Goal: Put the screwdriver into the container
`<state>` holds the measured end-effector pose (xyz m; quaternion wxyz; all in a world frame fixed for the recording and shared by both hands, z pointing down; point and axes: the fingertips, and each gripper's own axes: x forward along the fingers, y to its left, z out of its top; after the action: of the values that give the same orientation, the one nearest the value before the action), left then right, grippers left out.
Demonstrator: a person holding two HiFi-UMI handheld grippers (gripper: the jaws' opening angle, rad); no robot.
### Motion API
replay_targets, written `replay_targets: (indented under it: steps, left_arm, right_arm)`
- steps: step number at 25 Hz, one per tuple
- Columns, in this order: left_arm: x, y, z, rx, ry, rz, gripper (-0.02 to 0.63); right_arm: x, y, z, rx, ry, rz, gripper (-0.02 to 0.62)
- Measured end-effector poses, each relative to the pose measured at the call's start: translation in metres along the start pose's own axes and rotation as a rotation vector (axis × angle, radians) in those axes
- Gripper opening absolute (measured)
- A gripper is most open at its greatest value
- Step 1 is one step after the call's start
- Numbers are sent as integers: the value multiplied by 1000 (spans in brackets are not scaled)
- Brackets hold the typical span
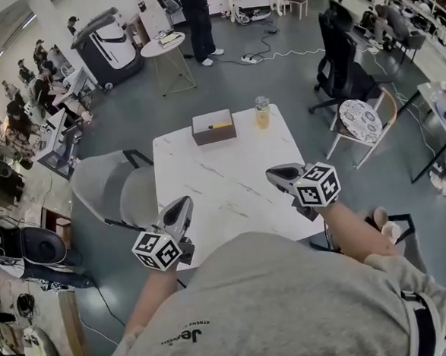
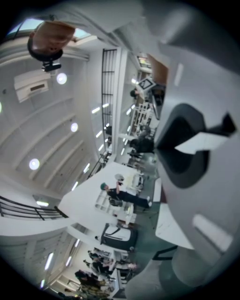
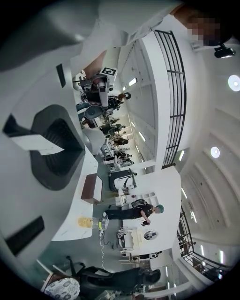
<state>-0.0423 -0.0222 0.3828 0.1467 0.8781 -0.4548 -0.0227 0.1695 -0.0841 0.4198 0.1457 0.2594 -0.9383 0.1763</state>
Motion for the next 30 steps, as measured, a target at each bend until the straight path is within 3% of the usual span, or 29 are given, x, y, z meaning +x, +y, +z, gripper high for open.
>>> replay_targets:
  steps: [14, 30]
  left_arm:
    - [-41, 53, 13, -5, -13, -105, 5]
    - [-46, 72, 14, -25, -26, -76, 5]
  right_arm:
    - [52, 43, 5, 60, -16, -94, 9]
    - [76, 39, 7, 8, 32, -109, 9]
